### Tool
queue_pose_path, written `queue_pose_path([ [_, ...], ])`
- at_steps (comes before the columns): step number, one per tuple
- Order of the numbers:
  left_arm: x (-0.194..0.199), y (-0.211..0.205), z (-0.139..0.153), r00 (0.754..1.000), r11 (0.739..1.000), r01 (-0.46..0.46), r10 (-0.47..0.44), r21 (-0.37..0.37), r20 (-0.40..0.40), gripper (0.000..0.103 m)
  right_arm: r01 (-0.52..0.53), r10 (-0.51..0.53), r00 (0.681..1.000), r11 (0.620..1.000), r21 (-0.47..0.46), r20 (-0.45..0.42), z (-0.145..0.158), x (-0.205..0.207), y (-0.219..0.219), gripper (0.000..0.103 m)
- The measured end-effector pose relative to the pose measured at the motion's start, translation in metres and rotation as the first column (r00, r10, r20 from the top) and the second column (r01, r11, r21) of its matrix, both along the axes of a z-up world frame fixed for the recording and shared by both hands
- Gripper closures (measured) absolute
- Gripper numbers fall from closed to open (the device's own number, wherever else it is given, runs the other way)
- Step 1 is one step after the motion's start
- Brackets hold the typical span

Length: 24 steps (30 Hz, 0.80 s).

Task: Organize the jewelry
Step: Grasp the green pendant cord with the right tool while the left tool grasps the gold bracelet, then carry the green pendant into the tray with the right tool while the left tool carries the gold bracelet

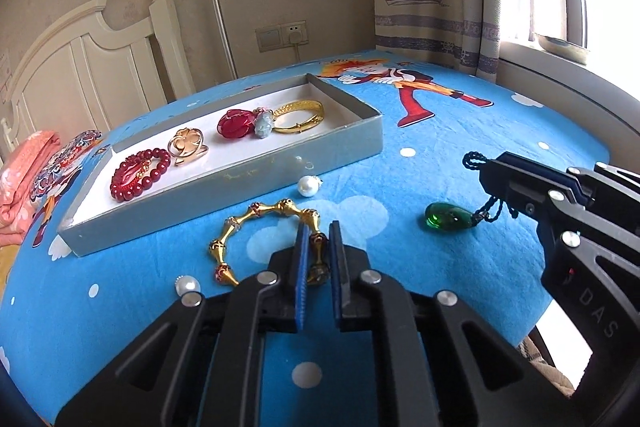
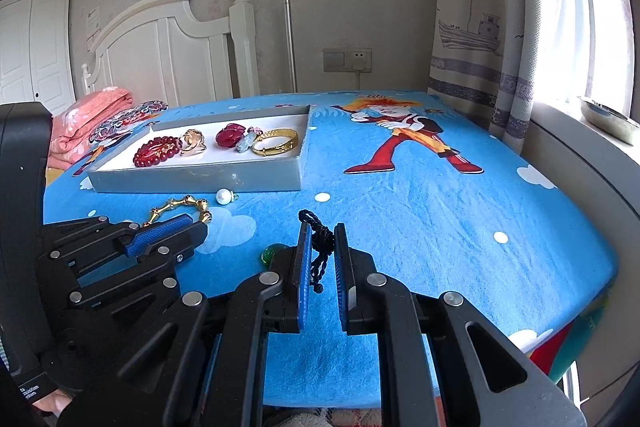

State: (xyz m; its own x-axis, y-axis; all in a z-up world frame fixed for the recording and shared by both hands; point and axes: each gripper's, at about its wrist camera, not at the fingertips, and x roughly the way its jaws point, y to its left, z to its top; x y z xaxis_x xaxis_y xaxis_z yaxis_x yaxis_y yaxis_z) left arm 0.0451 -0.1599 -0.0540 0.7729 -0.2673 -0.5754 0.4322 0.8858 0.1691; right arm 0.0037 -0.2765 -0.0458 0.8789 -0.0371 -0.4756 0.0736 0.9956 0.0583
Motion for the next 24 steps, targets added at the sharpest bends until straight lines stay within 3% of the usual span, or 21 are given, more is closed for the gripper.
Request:
queue_pose_path([
  [14,-0.027,0.009,0.037,0.986,1.000,-0.022,0.025,-0.019,0.164,0.094,-0.049,0.052,0.996,0.998,-0.038,0.076,0.015,-0.012,0.017,0.091],
  [24,-0.036,0.060,0.061,0.983,0.986,-0.073,0.096,-0.147,0.156,0.094,-0.100,0.109,0.988,0.991,-0.084,0.112,0.028,-0.016,0.041,0.091],
])
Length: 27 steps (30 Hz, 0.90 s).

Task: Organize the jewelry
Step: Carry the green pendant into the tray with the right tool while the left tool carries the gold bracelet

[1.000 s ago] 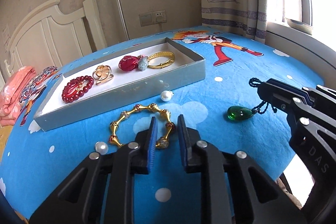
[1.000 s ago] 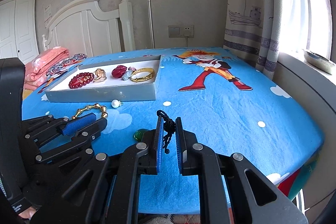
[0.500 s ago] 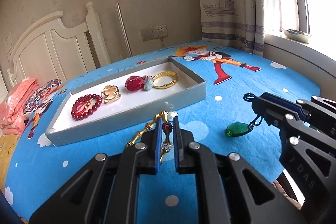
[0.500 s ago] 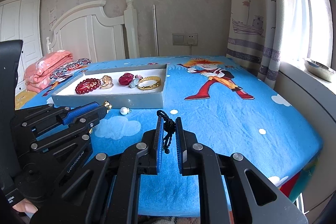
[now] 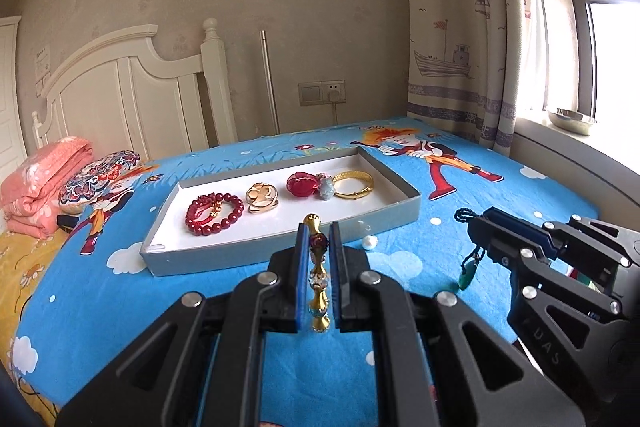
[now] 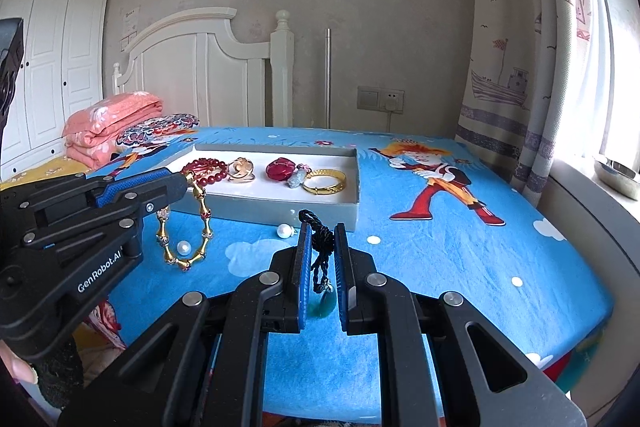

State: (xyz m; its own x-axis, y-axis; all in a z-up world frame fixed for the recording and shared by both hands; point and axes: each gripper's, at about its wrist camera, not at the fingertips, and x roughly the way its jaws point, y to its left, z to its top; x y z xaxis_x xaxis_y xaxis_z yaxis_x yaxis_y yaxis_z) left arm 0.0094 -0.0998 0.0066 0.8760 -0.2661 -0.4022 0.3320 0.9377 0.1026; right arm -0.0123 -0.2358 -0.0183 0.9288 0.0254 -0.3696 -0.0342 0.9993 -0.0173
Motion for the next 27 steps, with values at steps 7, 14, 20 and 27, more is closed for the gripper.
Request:
queue_pose_path([
  [7,-0.006,0.025,0.003,0.998,0.998,-0.064,0.064,-0.022,-0.006,0.094,-0.055,0.056,0.998,0.998,-0.032,0.011,0.005,-0.001,0.022,0.091],
  [14,-0.005,0.052,0.002,0.991,0.990,-0.131,0.130,-0.043,-0.023,0.094,-0.096,0.097,0.995,0.993,-0.066,0.015,0.009,-0.001,0.044,0.091],
  [20,0.002,0.075,-0.008,0.983,0.983,-0.170,0.165,-0.065,-0.083,0.094,-0.132,0.133,0.991,0.986,-0.098,0.003,0.008,0.002,0.062,0.091],
  [27,0.003,0.080,-0.012,0.981,0.982,-0.177,0.171,-0.066,-0.089,0.094,-0.136,0.137,0.991,0.984,-0.113,0.000,0.008,0.004,0.069,0.091],
])
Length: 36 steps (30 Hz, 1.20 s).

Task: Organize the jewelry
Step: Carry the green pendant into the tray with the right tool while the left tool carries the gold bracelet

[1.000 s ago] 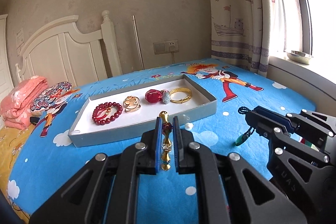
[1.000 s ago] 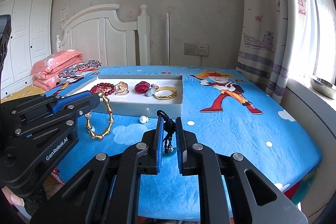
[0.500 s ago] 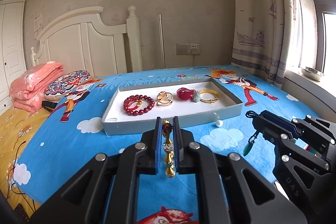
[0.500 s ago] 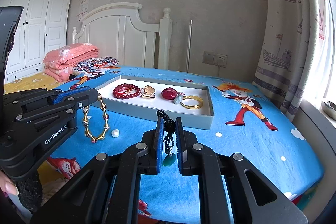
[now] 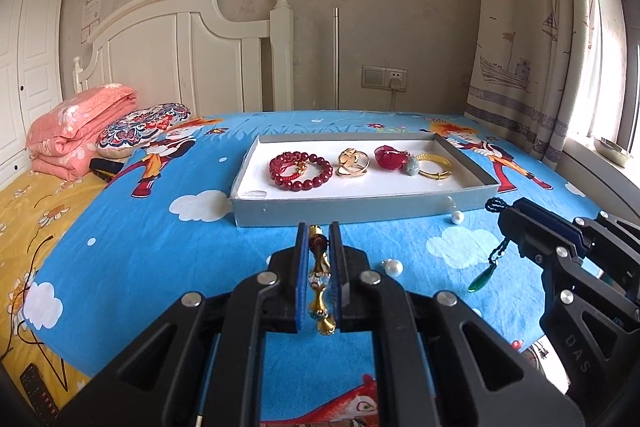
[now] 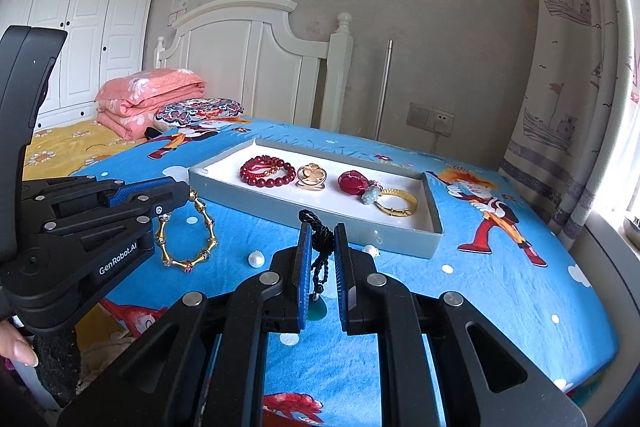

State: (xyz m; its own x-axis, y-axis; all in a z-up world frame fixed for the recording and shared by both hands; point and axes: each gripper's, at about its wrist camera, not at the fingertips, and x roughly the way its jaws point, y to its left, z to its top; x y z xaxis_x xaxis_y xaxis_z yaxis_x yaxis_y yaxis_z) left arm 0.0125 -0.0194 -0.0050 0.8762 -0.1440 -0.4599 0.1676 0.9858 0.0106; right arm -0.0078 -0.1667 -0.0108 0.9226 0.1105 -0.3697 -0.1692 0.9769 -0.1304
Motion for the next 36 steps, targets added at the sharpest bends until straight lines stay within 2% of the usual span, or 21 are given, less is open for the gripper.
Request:
queue_pose_path([
  [15,0.006,0.000,-0.004,0.999,1.000,-0.024,0.023,-0.003,-0.022,0.093,0.012,-0.012,1.000,1.000,0.014,0.014,0.007,0.003,-0.002,0.091],
  [23,0.002,0.000,0.003,0.999,0.999,-0.037,0.037,-0.012,0.021,0.093,0.042,-0.042,0.999,0.998,0.043,-0.007,0.013,0.009,-0.005,0.091],
  [29,-0.008,0.001,0.009,0.996,0.999,-0.052,0.053,-0.015,0.069,0.093,0.095,-0.091,0.994,0.993,0.065,-0.063,0.009,0.018,-0.011,0.091],
  [36,-0.009,0.001,0.010,0.996,0.998,-0.055,0.056,-0.015,0.075,0.093,0.109,-0.104,0.992,0.992,0.070,-0.076,0.006,0.021,-0.013,0.091],
])
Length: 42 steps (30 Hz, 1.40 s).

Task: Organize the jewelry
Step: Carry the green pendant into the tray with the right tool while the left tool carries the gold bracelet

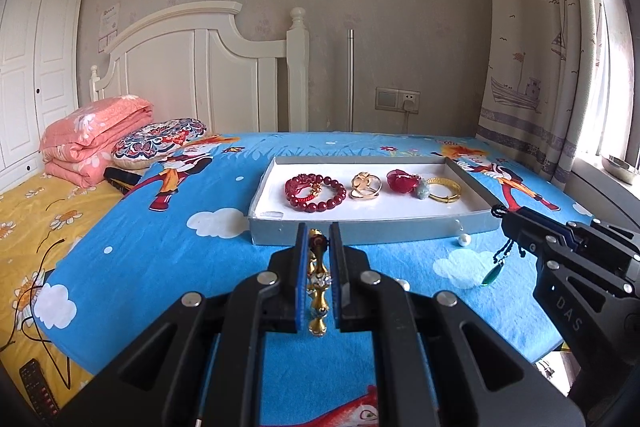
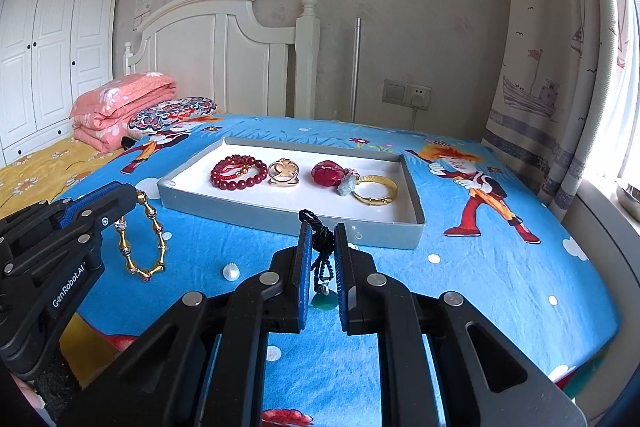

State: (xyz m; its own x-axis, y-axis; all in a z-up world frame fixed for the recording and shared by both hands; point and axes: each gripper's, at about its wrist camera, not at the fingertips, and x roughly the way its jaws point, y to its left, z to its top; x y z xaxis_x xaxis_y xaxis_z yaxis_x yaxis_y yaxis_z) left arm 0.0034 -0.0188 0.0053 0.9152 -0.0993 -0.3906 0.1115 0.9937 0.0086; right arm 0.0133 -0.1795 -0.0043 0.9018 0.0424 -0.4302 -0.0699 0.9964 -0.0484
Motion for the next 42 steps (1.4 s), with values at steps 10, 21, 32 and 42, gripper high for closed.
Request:
queue_pose_path([
  [10,0.007,-0.002,0.003,1.000,1.000,0.011,-0.011,-0.004,-0.014,0.093,-0.001,0.001,1.000,1.000,0.005,0.007,0.003,0.006,-0.001,0.091],
  [21,0.077,-0.022,0.034,0.999,0.999,0.038,-0.037,0.027,-0.029,0.093,0.004,-0.005,1.000,1.000,0.020,0.013,0.034,0.069,-0.004,0.091],
  [32,0.174,-0.028,0.071,0.997,1.000,-0.020,0.020,0.002,-0.079,0.093,0.026,-0.025,0.999,0.999,0.021,-0.019,0.058,0.143,-0.014,0.091],
  [42,0.216,-0.033,0.034,0.983,0.995,-0.076,0.086,0.068,-0.163,0.093,0.053,-0.057,0.992,0.998,-0.042,-0.108,0.027,0.181,-0.012,0.091],
])
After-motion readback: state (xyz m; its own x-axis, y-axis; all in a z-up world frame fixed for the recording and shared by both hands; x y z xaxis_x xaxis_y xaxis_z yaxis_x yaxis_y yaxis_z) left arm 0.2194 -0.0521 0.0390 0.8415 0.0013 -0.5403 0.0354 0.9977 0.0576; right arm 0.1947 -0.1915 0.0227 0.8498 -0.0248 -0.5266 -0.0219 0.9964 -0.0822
